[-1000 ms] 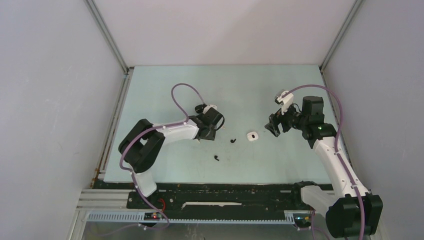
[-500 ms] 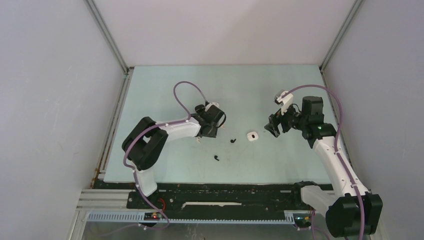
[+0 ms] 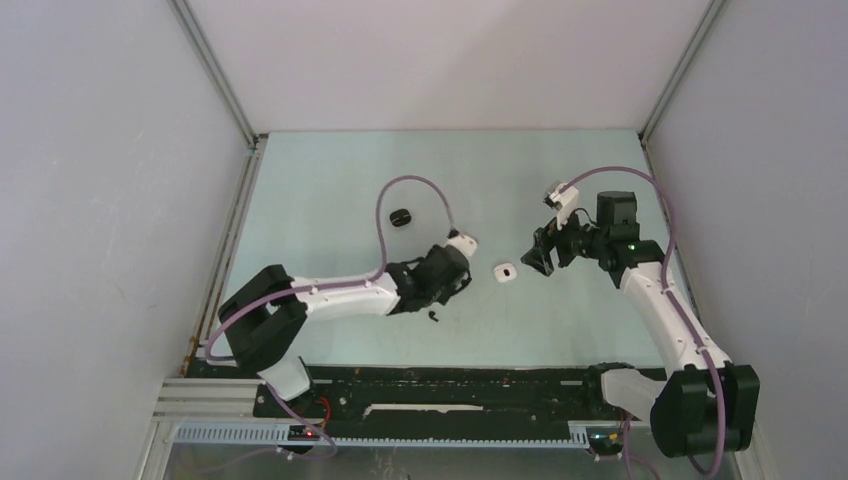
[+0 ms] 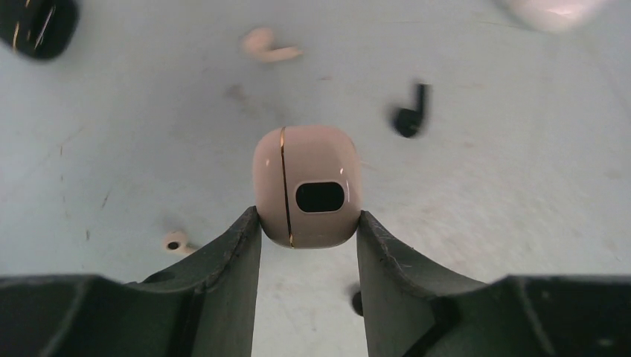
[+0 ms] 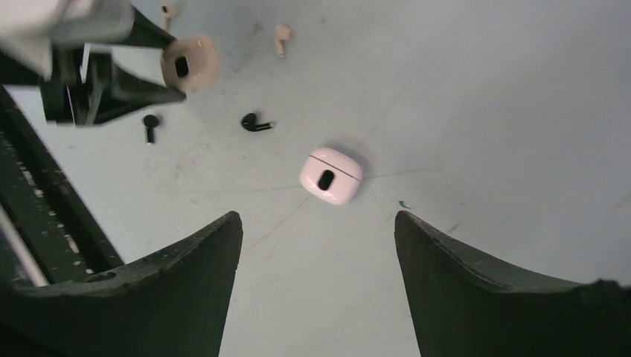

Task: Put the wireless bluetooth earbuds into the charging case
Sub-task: Pick up the charging case at the center of the board.

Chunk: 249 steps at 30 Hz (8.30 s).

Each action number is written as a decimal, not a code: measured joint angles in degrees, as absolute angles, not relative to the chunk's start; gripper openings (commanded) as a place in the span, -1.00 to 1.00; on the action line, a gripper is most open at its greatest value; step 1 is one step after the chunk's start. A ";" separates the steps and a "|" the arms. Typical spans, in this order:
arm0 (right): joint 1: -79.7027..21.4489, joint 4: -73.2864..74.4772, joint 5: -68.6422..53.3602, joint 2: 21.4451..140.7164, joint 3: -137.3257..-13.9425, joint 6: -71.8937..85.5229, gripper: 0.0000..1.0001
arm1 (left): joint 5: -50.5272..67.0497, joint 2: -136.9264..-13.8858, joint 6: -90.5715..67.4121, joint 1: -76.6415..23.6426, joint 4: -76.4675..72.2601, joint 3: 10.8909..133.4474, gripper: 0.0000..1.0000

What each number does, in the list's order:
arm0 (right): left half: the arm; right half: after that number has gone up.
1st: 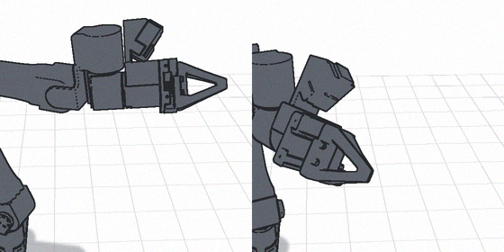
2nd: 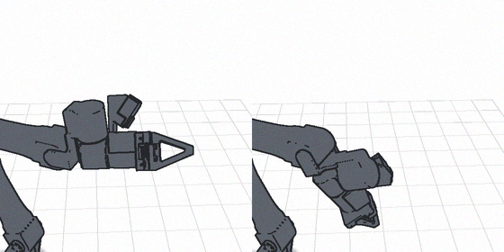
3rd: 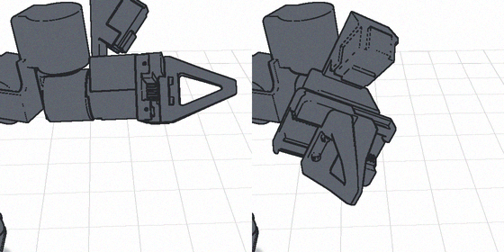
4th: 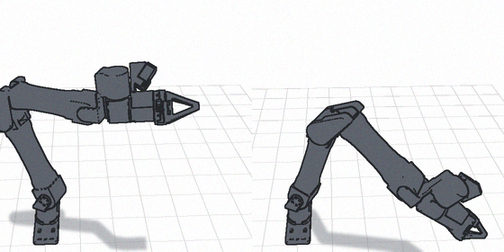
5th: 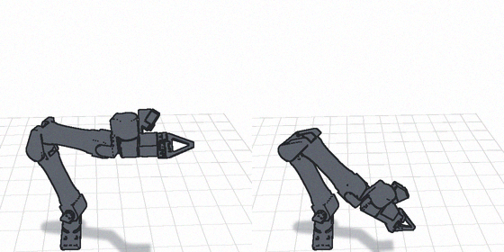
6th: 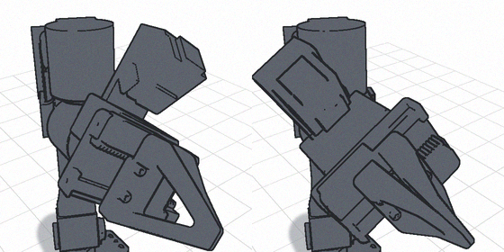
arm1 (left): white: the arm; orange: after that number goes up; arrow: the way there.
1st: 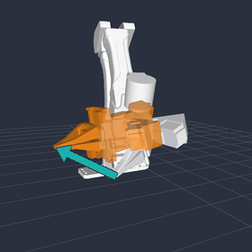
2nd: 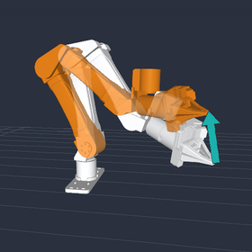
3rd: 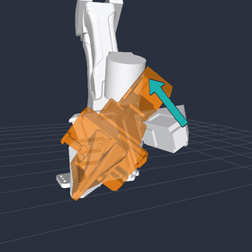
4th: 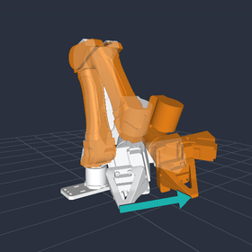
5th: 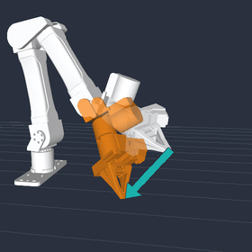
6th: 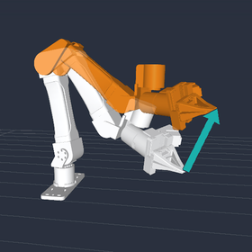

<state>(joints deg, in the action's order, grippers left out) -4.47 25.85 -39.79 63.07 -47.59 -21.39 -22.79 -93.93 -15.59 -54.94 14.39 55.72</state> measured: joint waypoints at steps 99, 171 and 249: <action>1.50 89.47 -87.92 84.36 -65.08 -78.11 -0.69 | 23.68 -99.24 -46.57 -52.86 -83.79 37.08 -0.02; -29.41 44.05 -44.84 61.32 -51.68 -39.57 0.08 | 26.09 -73.49 -0.54 -57.12 -55.55 19.38 -0.68; -29.69 45.69 -52.53 66.35 -53.19 -37.34 -0.63 | 31.75 -90.76 -15.55 -54.70 -77.56 19.75 -0.65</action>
